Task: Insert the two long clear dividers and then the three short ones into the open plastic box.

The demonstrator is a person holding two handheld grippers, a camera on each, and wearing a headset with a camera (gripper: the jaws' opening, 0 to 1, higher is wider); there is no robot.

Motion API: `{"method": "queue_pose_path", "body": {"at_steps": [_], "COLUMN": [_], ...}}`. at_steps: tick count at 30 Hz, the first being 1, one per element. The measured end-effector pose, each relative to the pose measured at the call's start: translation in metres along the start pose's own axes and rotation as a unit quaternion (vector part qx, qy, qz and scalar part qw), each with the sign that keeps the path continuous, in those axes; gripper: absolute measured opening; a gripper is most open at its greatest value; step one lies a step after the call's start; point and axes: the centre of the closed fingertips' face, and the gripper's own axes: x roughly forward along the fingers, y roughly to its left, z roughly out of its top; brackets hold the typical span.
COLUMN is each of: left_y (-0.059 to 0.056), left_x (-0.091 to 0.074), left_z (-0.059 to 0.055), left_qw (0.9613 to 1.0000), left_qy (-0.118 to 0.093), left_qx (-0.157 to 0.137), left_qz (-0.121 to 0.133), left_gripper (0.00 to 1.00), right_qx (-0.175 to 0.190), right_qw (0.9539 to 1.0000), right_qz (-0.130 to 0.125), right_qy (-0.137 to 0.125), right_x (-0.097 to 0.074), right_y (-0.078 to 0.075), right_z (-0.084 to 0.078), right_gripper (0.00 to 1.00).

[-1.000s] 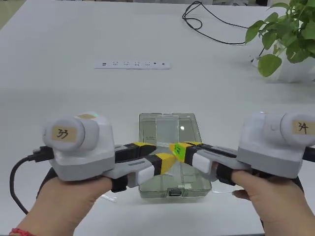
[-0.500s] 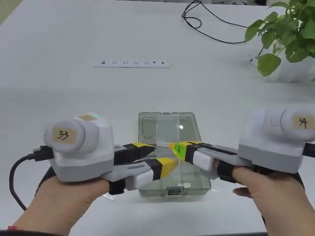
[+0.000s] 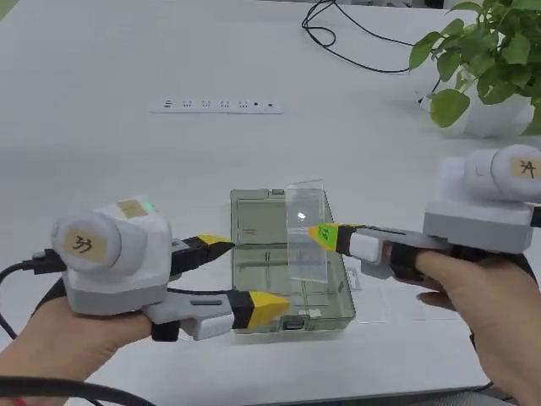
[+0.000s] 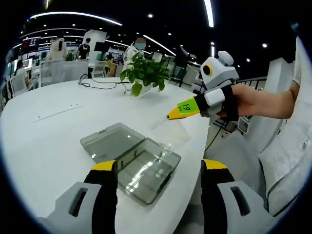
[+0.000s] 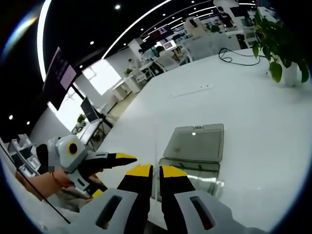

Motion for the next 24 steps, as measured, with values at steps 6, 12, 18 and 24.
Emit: {"method": "queue_pose_path", "body": {"at_steps": [6,12,18,24], "left_y": [0.005,0.008,0.008,0.009], "left_x": [-0.003,-0.004,-0.004,-0.004], "left_z": [-0.008,-0.013,-0.018,-0.025], "left_qw": [0.9994,0.9986,0.9973,0.9963], "left_qy": [0.011,0.015,0.023,0.029], "left_qx": [0.033,0.047,0.063,0.068], "left_qz": [-0.009,-0.017,-0.03,-0.044], "left_gripper": [0.8,0.9,0.98,0.98], "right_qx": [0.033,0.056,0.068,0.099], "right_qw": [0.9984,0.9939,0.9834,0.9709], "right_qz": [-0.026,-0.047,-0.083,-0.106], "right_qy": [0.038,0.083,0.146,0.19], "right_x": [-0.001,0.002,0.006,0.015], "right_y": [-0.016,-0.024,-0.039,-0.055], "right_z": [0.0,-0.004,-0.013,-0.025], "right_gripper": [0.07,0.07,0.07,0.07]}}
